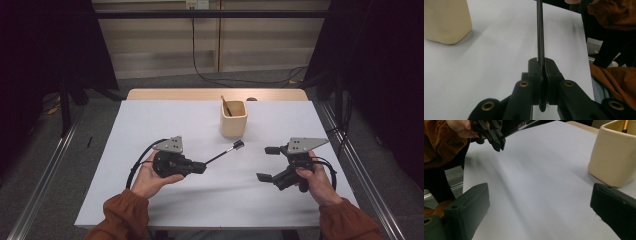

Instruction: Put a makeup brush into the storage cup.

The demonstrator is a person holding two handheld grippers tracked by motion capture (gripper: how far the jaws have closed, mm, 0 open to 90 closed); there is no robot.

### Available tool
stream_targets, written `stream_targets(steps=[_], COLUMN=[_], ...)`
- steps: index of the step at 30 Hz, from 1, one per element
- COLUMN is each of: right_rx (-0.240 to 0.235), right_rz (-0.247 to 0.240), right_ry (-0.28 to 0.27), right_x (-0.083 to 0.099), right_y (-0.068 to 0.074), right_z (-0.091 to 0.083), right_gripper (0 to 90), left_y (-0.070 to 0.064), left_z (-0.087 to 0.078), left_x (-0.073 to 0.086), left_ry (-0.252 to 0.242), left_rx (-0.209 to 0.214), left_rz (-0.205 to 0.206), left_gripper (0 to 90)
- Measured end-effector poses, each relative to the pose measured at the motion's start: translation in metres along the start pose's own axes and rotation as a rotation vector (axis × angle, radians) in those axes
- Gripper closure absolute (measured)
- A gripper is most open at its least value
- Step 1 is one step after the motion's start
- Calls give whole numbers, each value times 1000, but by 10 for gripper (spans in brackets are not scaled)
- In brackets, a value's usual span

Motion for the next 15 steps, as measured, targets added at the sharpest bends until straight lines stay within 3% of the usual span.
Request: stream_targets(steps=[6,10,15], right_rx=[-10,-13,-18], right_rz=[-9,-10,-10], right_ry=[-9,-6,-20], right_x=[1,3,2], right_y=[1,1,2], right_z=[0,1,1], right_gripper=[22,22,21], left_y=[-4,-4,-5], left_z=[1,0,-2], left_x=[0,0,-2], left_ry=[-47,-81,-124], left_rx=[-12,-15,-33], left_rz=[18,1,13], left_gripper=[856,856,856])
Point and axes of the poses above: each handheld gripper's, and its own axes: z roughly forward along the jaws, x roughly out of its underside, y roughly to its left, the point moved 6 cm from there along z, roughly forward along the jaws, and after that the axes turned 3 degrees about x, right-handed, at the moved point
